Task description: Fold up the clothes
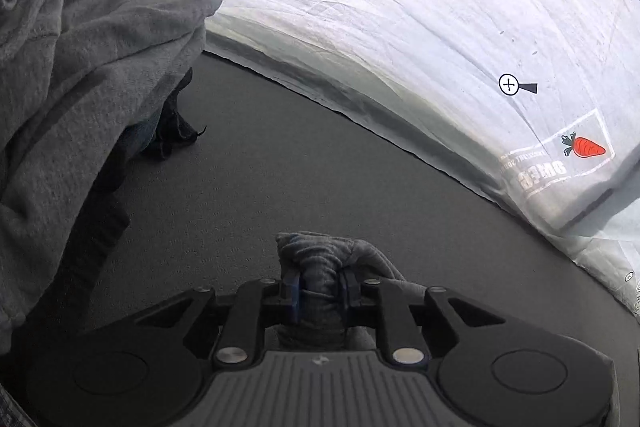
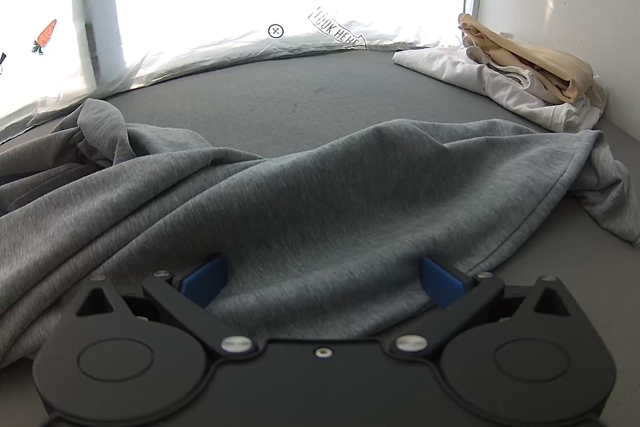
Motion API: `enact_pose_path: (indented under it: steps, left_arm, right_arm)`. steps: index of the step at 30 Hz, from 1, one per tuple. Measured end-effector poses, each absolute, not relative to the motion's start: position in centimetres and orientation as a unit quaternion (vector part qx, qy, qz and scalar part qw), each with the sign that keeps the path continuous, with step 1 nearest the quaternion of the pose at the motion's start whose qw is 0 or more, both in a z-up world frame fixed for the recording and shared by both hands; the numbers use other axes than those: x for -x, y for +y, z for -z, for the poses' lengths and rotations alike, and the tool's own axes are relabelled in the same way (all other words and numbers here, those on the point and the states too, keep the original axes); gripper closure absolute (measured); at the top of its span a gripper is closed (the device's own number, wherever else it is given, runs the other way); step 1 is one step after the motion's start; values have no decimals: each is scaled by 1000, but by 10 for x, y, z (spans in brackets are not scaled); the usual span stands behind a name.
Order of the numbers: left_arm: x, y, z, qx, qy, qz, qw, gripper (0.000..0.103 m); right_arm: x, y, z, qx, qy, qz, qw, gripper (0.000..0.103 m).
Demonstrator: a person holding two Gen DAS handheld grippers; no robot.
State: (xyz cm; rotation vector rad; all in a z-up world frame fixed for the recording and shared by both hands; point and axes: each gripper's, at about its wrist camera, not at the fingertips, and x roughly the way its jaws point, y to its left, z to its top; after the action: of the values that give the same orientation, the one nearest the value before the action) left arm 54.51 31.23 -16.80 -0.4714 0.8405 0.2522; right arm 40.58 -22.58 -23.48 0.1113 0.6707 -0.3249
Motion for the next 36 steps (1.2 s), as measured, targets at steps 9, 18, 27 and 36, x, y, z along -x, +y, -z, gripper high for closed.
enact_pose_path:
  steps: [9, 18, 27, 36]
  left_arm:
    - [-460, 286, 166, 211, 399, -128, 883, 35]
    - [-371, 285, 159, 266, 407, -196, 852, 26]
    - [-330, 260, 172, 292, 435, -239, 817, 26]
    - [-314, 250, 191, 369, 444, -259, 775, 26]
  right_arm:
    - [-406, -228, 234, -58, 330, 157, 929, 0]
    - [-410, -238, 220, -78, 385, 109, 913, 2]
    - [-399, -288, 178, -161, 332, 117, 922, 42]
    - [-460, -357, 168, -249, 343, 176, 888, 38]
